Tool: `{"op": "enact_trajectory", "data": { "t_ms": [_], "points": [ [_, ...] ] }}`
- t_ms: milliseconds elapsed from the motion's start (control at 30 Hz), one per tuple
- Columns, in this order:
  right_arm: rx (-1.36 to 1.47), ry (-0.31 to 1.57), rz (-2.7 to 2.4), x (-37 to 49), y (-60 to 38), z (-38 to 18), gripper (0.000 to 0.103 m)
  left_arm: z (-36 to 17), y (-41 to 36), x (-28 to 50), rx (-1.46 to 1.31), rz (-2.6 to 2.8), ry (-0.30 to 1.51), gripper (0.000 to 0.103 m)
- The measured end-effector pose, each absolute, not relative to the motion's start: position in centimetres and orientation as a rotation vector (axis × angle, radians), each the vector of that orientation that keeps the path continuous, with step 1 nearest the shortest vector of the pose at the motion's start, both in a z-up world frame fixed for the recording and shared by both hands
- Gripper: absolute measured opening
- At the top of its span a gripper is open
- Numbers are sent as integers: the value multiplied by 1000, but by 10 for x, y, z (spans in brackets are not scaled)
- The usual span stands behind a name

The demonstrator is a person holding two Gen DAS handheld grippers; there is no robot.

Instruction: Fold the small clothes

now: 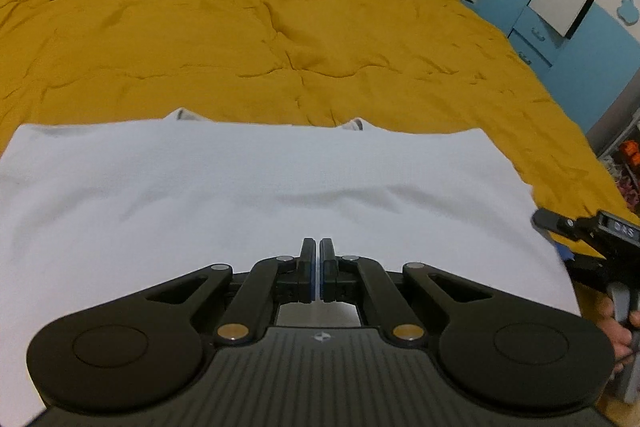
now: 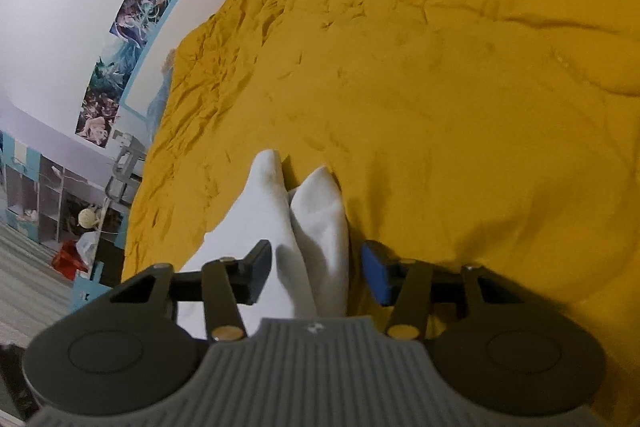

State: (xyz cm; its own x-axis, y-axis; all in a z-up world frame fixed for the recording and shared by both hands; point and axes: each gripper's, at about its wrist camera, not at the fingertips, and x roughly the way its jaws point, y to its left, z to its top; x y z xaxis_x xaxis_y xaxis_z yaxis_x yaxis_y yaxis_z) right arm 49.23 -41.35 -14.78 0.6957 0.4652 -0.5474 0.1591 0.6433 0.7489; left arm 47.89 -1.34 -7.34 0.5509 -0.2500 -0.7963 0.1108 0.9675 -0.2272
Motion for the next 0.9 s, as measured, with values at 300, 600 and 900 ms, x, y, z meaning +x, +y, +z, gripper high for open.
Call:
{"op": "enact_trajectory", "data": {
  "t_ms": [300,600,900],
  "points": [
    [805,814,206,497,-401,-165,19,-92,-39,521,-86,-160,967,0],
    [758,814,197,505,-392,-172,13,-93,-32,522,-144,-112,936,2],
    [704,789,181,503,-383,-140,5,-35,21,472,-72,-140,840,5]
  ]
}}
